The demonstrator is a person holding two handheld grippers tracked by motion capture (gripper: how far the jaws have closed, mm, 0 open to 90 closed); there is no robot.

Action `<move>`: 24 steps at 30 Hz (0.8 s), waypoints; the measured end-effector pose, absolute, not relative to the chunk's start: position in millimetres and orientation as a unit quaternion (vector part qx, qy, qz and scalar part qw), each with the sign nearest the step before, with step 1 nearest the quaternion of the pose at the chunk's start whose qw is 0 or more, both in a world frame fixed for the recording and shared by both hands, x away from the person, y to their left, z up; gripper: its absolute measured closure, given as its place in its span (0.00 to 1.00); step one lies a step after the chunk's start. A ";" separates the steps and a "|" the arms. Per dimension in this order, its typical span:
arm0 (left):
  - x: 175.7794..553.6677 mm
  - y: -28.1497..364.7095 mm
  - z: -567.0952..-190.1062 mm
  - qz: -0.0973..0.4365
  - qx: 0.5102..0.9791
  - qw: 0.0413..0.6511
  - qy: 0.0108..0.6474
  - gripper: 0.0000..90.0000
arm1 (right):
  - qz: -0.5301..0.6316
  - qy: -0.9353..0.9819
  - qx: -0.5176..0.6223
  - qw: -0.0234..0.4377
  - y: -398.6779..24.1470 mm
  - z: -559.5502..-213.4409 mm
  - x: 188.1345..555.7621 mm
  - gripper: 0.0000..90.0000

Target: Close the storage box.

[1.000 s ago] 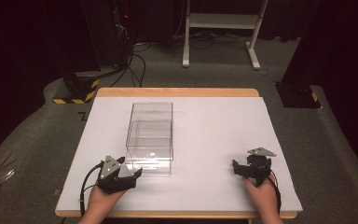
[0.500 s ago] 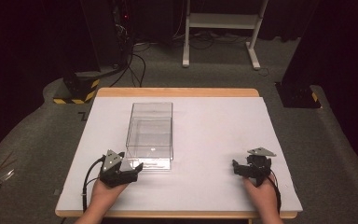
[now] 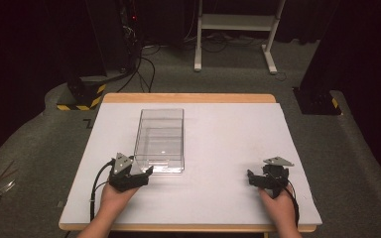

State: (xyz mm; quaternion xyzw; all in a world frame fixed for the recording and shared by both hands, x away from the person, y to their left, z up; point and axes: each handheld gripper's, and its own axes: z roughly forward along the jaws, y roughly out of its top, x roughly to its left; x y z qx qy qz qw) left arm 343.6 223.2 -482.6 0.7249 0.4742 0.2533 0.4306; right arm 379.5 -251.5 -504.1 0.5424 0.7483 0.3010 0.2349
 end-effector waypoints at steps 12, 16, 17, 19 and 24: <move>356.1 221.4 -484.9 0.253 0.722 0.426 0.483 0.17 | 0.301 0.748 0.542 0.235 -251.5 -504.1 379.5 0.11; 359.2 221.2 -486.4 0.256 0.718 0.426 0.487 0.18 | 0.301 0.748 0.542 0.235 -251.4 -504.1 379.5 0.11; 360.0 221.3 -486.9 0.256 0.717 0.426 0.489 0.18 | 0.301 0.748 0.542 0.235 -251.5 -504.1 379.5 0.11; 362.1 221.8 -487.9 0.256 0.715 0.426 0.492 0.19 | 0.301 0.748 0.542 0.235 -251.5 -504.0 379.5 0.11; 366.0 223.3 -489.5 0.254 0.707 0.428 0.502 0.21 | 0.301 0.748 0.542 0.235 -251.5 -504.0 379.5 0.11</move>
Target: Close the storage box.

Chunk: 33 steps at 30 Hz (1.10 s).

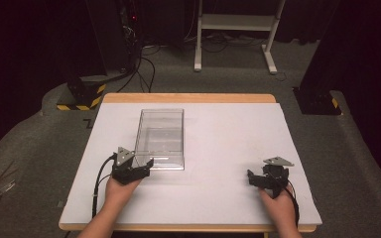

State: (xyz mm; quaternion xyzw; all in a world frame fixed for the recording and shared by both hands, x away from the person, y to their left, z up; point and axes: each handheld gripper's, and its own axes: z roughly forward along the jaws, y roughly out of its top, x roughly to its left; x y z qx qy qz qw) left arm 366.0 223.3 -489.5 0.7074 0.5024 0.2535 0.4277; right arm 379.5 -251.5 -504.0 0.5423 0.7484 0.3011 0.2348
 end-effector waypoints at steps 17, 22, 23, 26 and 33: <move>367.9 221.4 -490.4 0.254 0.698 0.429 0.514 0.27 | 0.301 0.748 0.542 0.235 -251.5 -504.0 379.5 0.11; 365.4 221.6 -488.1 0.247 0.697 0.439 0.511 0.29 | 0.301 0.748 0.542 0.235 -251.5 -504.1 379.5 0.11; 364.7 221.8 -487.6 0.245 0.698 0.439 0.510 0.28 | 0.301 0.748 0.542 0.235 -251.5 -504.1 379.5 0.11; 362.2 222.6 -486.6 0.243 0.705 0.435 0.505 0.25 | 0.301 0.748 0.542 0.235 -251.5 -504.1 379.5 0.11; 353.9 228.6 -483.8 0.237 0.715 0.432 0.496 0.21 | 0.301 0.748 0.542 0.235 -251.5 -504.0 379.5 0.11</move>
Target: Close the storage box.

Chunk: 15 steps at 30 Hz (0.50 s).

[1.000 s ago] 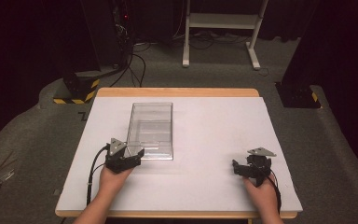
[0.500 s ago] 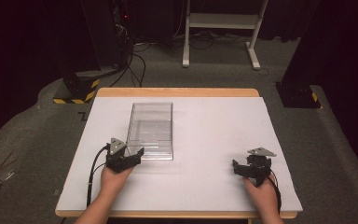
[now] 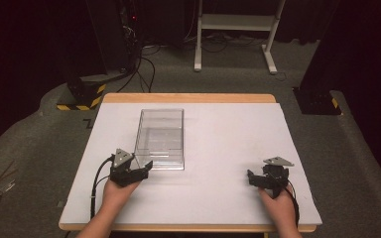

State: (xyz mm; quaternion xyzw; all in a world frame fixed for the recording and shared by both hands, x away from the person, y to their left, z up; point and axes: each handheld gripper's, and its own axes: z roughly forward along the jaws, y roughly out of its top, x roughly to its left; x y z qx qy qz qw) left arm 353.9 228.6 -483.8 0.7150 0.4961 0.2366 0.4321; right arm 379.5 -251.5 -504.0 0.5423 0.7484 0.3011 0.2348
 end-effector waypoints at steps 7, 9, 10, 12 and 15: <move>342.7 240.6 -482.0 0.232 0.724 0.429 0.488 0.20 | 0.301 0.748 0.542 0.235 -251.4 -504.1 379.5 0.11; 339.4 245.7 -481.5 0.231 0.725 0.428 0.487 0.20 | 0.301 0.749 0.542 0.235 -251.4 -504.1 379.5 0.11; 337.9 248.7 -481.2 0.231 0.726 0.428 0.486 0.20 | 0.301 0.749 0.542 0.235 -251.5 -504.1 379.5 0.11; 334.5 255.0 -480.8 0.231 0.726 0.427 0.487 0.20 | 0.301 0.748 0.542 0.235 -251.4 -504.1 379.5 0.11; 329.4 266.1 -482.2 0.232 0.725 0.424 0.491 0.20 | 0.301 0.749 0.542 0.235 -251.4 -504.1 379.4 0.11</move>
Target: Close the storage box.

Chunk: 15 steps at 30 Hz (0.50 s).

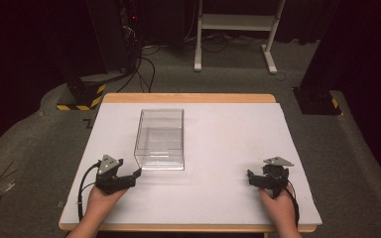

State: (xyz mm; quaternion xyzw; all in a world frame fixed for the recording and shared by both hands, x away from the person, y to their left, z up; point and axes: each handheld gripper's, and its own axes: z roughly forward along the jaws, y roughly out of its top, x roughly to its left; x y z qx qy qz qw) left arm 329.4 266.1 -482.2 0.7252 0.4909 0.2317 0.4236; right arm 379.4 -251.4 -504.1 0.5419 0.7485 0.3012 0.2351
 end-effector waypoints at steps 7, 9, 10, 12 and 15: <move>320.4 291.5 -491.7 0.238 0.722 0.405 0.508 0.20 | 0.301 0.748 0.542 0.235 -251.4 -504.1 379.4 0.11; 318.8 298.4 -494.3 0.236 0.720 0.397 0.517 0.20 | 0.301 0.748 0.542 0.236 -251.3 -504.1 379.3 0.11; 318.5 300.2 -495.3 0.234 0.720 0.393 0.522 0.20 | 0.301 0.748 0.542 0.236 -251.3 -504.1 379.3 0.11; 318.6 305.5 -498.2 0.234 0.723 0.378 0.528 0.20 | 0.301 0.748 0.542 0.236 -251.3 -504.1 379.3 0.11; 318.6 309.4 -503.1 0.241 0.732 0.351 0.531 0.20 | 0.301 0.748 0.542 0.236 -251.3 -504.1 379.3 0.11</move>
